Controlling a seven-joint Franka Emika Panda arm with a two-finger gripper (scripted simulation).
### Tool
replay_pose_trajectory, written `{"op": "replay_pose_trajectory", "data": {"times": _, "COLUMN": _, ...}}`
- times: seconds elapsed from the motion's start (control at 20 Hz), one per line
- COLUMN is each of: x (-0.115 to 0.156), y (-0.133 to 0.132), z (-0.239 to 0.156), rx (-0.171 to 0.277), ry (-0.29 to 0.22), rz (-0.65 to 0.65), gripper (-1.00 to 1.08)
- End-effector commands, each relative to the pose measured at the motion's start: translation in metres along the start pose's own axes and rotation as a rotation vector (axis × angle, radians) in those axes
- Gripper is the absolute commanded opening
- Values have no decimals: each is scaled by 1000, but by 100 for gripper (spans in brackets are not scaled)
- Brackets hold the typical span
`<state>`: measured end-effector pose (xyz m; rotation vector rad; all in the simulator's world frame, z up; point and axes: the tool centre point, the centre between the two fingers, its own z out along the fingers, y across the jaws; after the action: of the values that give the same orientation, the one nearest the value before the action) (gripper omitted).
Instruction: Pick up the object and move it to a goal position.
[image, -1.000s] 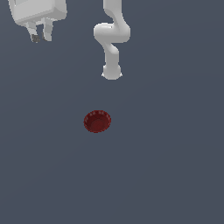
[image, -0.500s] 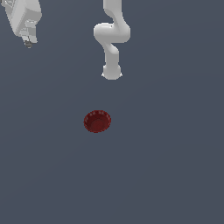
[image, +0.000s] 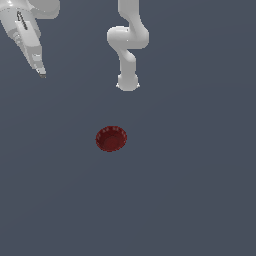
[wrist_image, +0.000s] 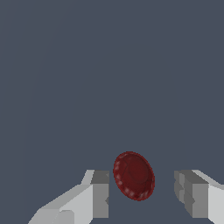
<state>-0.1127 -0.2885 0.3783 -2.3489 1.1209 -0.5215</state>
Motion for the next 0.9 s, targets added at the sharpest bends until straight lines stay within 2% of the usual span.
{"op": "replay_pose_trajectory", "data": {"times": 0.0, "x": -4, "y": 16, "z": 22, "rx": 26, "ry": -47, "rz": 52, "gripper": 28}}
{"op": "replay_pose_trajectory", "data": {"times": 0.4, "x": -40, "y": 61, "z": 110, "rx": 76, "ry": -236, "rz": 208, "gripper": 28}}
{"op": "replay_pose_trajectory", "data": {"times": 0.85, "x": -113, "y": 94, "z": 213, "rx": 79, "ry": -469, "rz": 348, "gripper": 28}}
